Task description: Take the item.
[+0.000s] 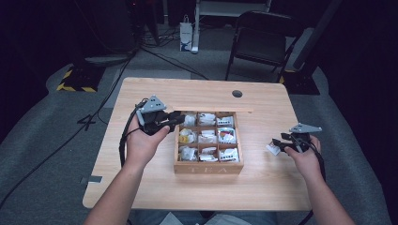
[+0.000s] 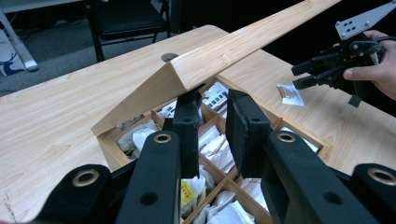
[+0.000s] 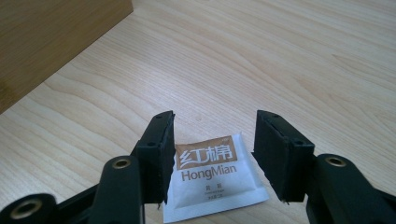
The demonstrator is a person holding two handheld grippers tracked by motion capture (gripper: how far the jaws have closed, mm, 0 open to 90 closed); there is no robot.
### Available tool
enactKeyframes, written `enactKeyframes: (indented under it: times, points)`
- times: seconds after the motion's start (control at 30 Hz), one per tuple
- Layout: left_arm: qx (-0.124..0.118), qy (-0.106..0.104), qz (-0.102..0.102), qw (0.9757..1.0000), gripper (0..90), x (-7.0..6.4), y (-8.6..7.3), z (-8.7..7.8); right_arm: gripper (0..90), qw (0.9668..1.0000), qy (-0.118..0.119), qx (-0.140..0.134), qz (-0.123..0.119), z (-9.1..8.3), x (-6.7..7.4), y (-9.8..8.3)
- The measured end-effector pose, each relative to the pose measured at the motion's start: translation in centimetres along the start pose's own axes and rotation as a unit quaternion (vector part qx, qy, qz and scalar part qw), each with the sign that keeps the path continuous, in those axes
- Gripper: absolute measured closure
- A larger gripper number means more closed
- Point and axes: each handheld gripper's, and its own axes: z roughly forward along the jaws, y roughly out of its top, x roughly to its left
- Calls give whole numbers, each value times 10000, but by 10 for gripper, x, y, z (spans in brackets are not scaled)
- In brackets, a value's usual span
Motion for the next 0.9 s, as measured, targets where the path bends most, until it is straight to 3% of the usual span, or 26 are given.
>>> enactKeyframes:
  times: [0.43, 0.9]
  points:
    - [4, 12, -33, 10000, 742, -1, 1, 1, 453, 9995, 135, -270, -33, -16, 4, 3]
    - [62, 19, -28, 10000, 742, -6, -1, 1, 437, 9964, 645, -490, -267, -57, 28, -6]
